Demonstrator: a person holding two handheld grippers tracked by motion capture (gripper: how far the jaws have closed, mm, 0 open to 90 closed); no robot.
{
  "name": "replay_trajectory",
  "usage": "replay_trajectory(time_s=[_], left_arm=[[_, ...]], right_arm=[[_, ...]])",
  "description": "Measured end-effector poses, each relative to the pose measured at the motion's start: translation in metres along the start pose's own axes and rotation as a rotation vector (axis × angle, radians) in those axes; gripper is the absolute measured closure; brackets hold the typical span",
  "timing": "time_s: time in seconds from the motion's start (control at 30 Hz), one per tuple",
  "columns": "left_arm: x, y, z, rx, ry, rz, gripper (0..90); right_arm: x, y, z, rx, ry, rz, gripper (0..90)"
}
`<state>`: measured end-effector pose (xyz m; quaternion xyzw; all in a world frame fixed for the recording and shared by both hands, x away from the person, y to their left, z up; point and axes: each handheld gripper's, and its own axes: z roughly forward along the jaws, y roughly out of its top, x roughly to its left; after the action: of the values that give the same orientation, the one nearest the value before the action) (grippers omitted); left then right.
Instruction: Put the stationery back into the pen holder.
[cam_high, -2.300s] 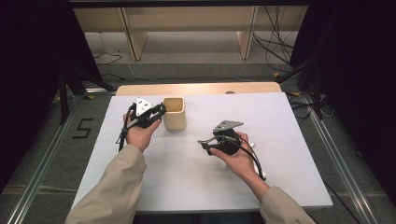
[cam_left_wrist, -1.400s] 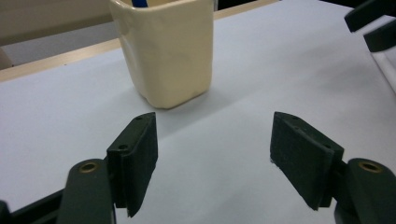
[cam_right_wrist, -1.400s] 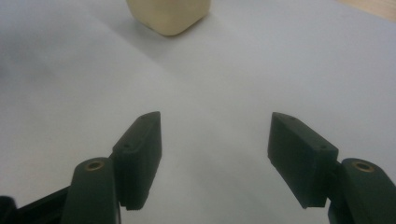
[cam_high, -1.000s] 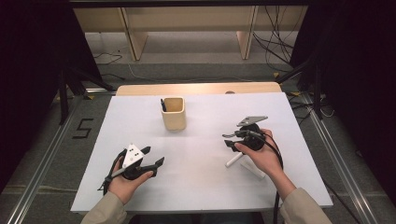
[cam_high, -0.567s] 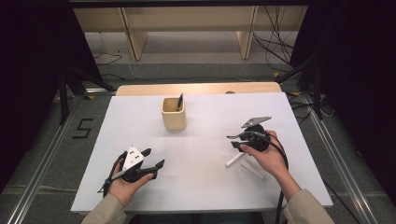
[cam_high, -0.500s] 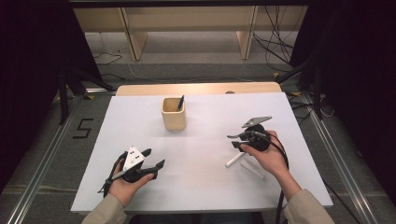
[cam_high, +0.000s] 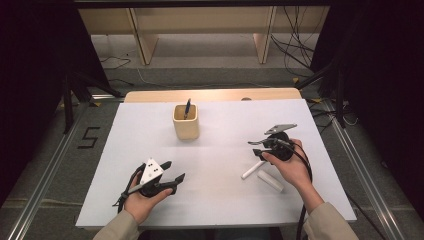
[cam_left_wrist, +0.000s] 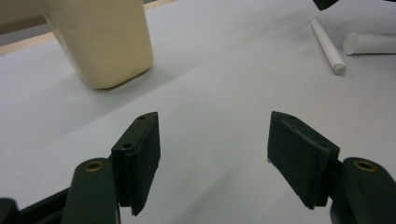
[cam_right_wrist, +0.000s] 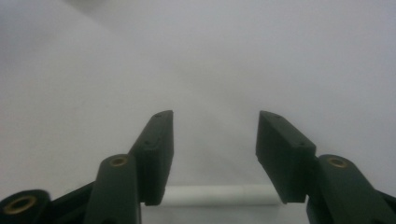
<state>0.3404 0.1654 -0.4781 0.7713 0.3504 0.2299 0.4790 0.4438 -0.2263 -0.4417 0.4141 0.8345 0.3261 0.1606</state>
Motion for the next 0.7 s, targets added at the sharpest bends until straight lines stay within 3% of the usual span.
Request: replay_trajectory(time_s=[0.23,0.47,0.7], left_arm=[[-0.011,0.003,0.007,-0.005,-0.035,0.009,34.2],[-0.02,0.005,0.012,-0.001,-0.06,0.022,34.3],[-0.029,0.009,0.019,0.0,-0.081,0.023,34.4]], right_arm=[[-0.015,-0.004,-0.002,-0.023,-0.059,0.067,48.2],[-0.022,-0.007,-0.002,-0.026,-0.087,0.097,56.1],[-0.026,-0.01,-0.001,-0.026,-0.111,0.121,52.9]])
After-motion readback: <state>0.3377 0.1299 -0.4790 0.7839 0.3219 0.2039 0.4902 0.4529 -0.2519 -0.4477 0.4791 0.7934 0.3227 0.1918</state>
